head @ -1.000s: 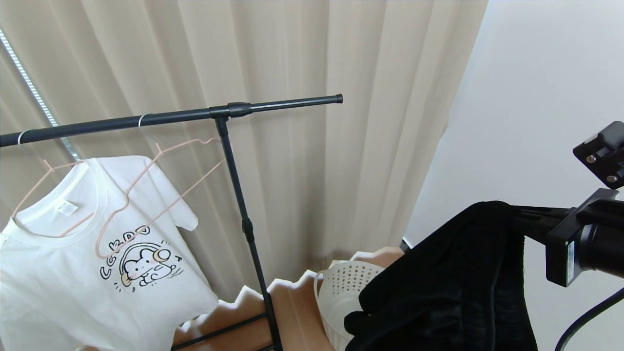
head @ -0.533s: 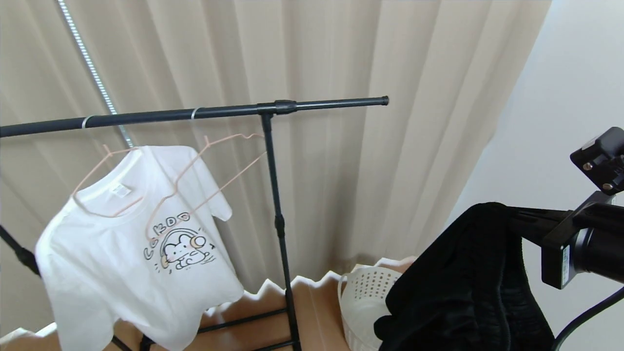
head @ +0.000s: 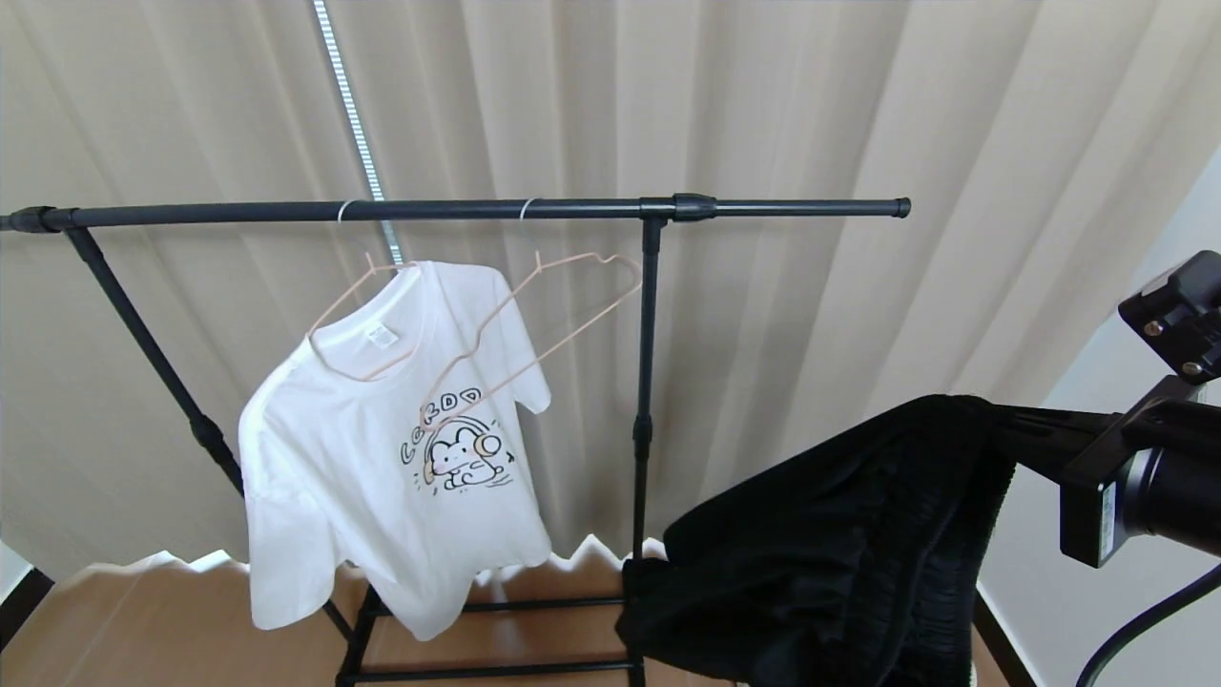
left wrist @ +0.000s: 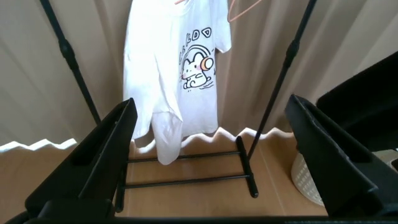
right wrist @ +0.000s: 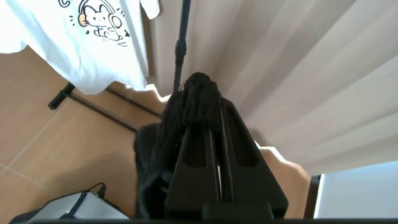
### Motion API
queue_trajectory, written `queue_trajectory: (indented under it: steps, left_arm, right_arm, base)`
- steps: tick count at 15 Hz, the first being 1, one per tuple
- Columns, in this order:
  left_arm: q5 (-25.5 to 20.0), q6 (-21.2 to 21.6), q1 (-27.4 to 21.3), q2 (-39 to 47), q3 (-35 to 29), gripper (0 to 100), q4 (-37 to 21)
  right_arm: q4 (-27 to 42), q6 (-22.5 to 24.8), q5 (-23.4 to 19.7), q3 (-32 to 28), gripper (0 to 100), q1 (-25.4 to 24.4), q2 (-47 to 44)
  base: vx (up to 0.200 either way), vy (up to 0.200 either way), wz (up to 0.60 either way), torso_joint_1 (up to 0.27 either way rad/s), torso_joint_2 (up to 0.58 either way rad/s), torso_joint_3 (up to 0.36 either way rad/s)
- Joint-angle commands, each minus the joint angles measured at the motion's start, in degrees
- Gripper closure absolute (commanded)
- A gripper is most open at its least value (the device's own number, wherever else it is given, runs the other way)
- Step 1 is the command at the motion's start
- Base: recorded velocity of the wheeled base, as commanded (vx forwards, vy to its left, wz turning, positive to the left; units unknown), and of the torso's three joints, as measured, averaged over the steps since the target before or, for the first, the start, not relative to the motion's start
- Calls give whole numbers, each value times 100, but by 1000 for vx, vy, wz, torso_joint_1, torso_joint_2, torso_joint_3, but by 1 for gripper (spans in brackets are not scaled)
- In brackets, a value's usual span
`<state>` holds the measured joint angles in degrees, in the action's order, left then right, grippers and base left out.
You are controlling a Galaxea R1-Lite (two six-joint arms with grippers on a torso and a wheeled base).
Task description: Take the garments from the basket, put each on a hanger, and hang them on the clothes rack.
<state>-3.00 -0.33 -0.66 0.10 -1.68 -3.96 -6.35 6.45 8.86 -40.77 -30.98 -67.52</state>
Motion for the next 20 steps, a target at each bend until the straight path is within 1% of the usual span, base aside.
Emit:
queue_trajectory:
  steps: [1, 12, 16, 18, 19, 20]
  left_arm:
    - [1, -2, -4, 8, 1, 0, 1]
    - [1, -2, -4, 8, 1, 0, 1]
    - [10, -2, -4, 8, 10, 0, 1]
    - [1, 103, -4, 8, 19, 0, 1]
    - [-52, 165, -4, 17, 10, 0, -17]
    - [-315, 253, -31, 52, -8, 0, -43]
  right_arm:
    - [2, 6, 1, -2, 100, -5, 2]
    - [-86, 6, 1, 60, 100, -5, 11]
    - [-86, 6, 1, 69, 100, -14, 2]
    - [-86, 6, -7, 121, 100, -75, -59]
    - [-182, -3, -25, 192, 100, -251, -103]
    - [-349, -3, -78, 297, 100, -365, -112]
  base:
    - [-200, 200, 0, 12, 12, -2]
    - [0, 200, 0, 1, -2, 2]
    - [0, 0, 0, 0, 0, 0]
    - [0, 0, 0, 0, 0, 0]
    - [0, 0, 0, 0, 0, 0]
    - [0, 0, 0, 0, 0, 0]
